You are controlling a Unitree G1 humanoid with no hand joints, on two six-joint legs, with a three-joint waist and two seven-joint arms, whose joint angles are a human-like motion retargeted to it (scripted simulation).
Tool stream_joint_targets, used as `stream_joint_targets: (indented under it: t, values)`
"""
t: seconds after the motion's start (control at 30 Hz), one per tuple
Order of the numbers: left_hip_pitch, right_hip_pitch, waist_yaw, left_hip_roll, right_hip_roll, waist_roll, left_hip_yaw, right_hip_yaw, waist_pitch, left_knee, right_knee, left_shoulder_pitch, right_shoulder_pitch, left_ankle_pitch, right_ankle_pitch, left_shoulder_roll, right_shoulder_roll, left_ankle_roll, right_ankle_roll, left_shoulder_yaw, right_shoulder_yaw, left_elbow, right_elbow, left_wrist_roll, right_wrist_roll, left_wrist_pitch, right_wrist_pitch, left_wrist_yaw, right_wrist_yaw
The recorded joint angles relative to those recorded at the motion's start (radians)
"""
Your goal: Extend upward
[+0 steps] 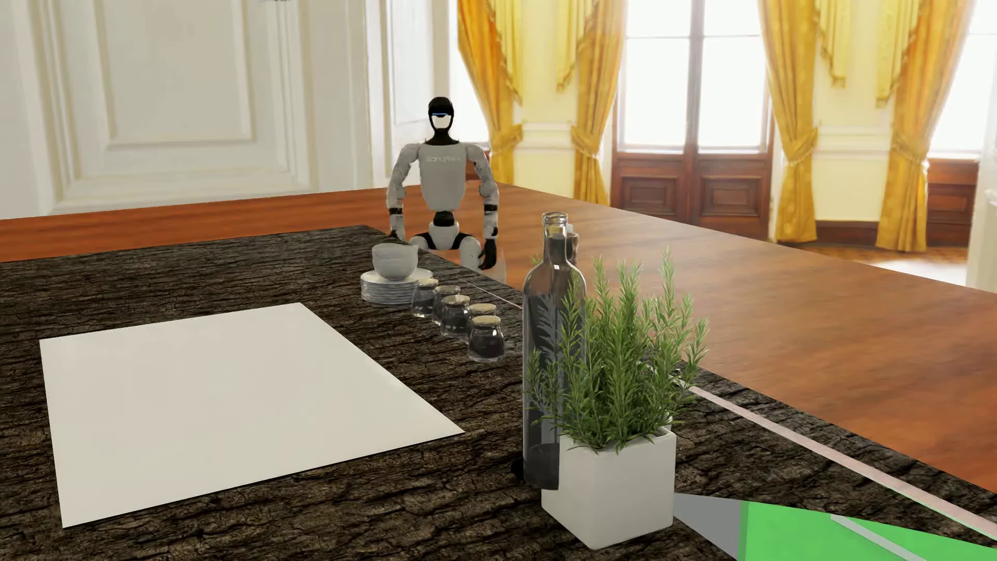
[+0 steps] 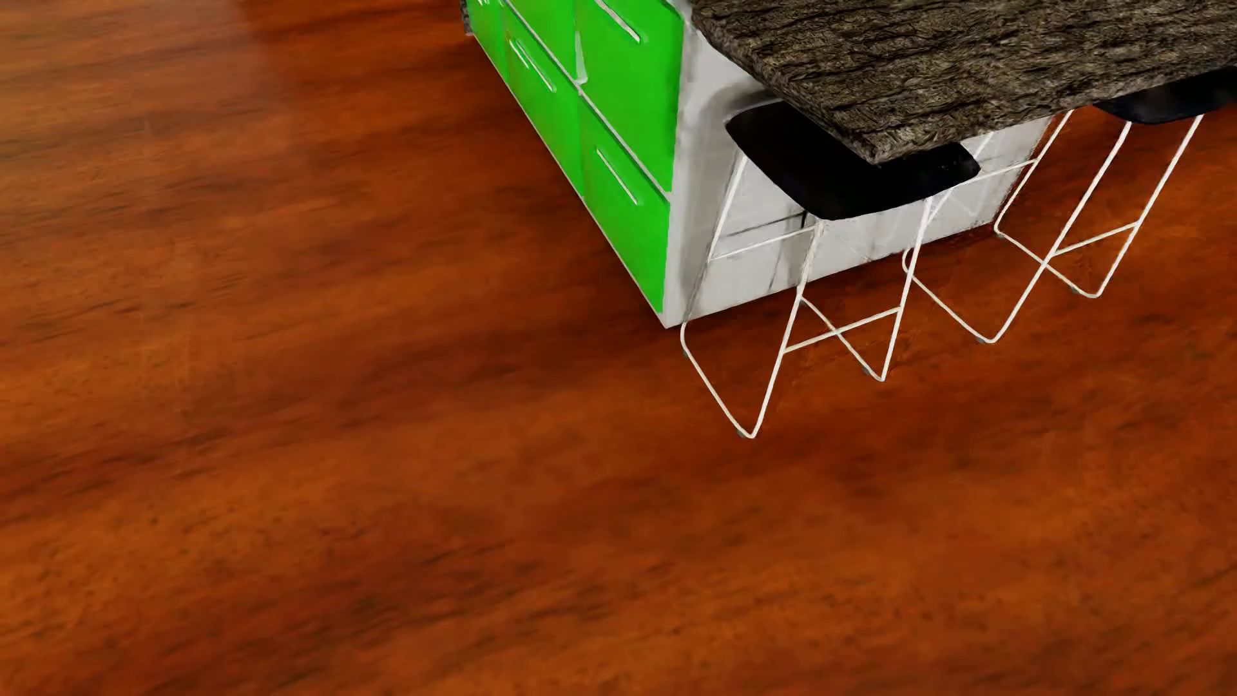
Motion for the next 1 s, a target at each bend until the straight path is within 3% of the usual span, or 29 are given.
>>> stream_joint_targets:
  t: [0.07, 0.17, 0.23, 0.27, 0.4, 0.5, 0.67, 1.0]
  values:
    - [0.002, -0.007, -0.002, -0.001, -0.001, 0.0, 0.0, 0.0, 0.01, 0.007, -0.001, -0.018, -0.036, -0.012, 0.031, 0.01, -0.025, 0.0, 0.0, 0.041, -0.039, -0.105, -0.123, 0.0, 0.0, 0.0, 0.0, 0.0, 0.0]
    - [-0.005, -0.016, -0.013, 0.001, 0.001, -0.003, 0.0, 0.0, 0.019, 0.017, 0.001, -0.165, -0.217, -0.013, 0.057, 0.066, -0.091, 0.0, 0.0, 0.231, -0.175, -0.447, -0.459, 0.0, 0.0, 0.0, 0.0, 0.0, 0.0]
    - [-0.017, -0.027, -0.011, 0.005, 0.004, -0.011, 0.0, 0.0, 0.012, 0.019, 0.0, -0.376, -0.438, -0.008, 0.053, 0.111, -0.131, 0.0, 0.0, 0.373, -0.266, -0.656, -0.667, 0.0, 0.0, 0.0, 0.0, 0.0, 0.0]
    - [0.022, 0.012, -0.013, 0.02, 0.012, 0.004, 0.0, 0.0, 0.039, 0.03, -0.002, -0.491, -0.59, -0.011, 0.033, 0.132, -0.17, 0.0, 0.0, 0.425, -0.256, -0.742, -0.732, 0.0, 0.0, 0.0, 0.0, 0.0, 0.0]
    - [0.042, 0.021, -0.006, 0.023, 0.019, -0.004, 0.0, 0.0, 0.038, 0.022, -0.008, -0.986, -1.113, -0.005, 0.024, 0.206, -0.218, 0.0, 0.0, 0.6, -0.388, -0.914, -0.875, 0.0, 0.0, 0.0, 0.0, 0.0, 0.0]
    - [0.052, 0.031, -0.01, 0.024, 0.021, -0.012, 0.0, 0.0, 0.021, 0.016, -0.012, -1.209, -1.338, 0.001, 0.009, 0.239, -0.24, 0.0, 0.0, 0.684, -0.507, -1.018, -0.99, 0.0, 0.0, 0.0, 0.0, 0.0, 0.0]
    - [0.074, 0.051, -0.037, 0.026, 0.024, -0.026, 0.0, 0.0, -0.014, 0.003, -0.016, -1.267, -1.408, 0.016, -0.015, 0.274, -0.284, 0.0, 0.0, 0.768, -0.589, -1.153, -1.166, 0.0, 0.0, 0.0, 0.0, 0.0, 0.0]
    - [0.073, 0.037, -0.036, 0.035, 0.033, -0.019, 0.0, 0.0, -0.021, -0.002, -0.016, -1.241, -1.373, 0.027, -0.003, 0.287, -0.301, 0.0, 0.0, 0.777, -0.58, -1.115, -1.133, 0.0, 0.0, 0.0, 0.0, 0.0, 0.0]
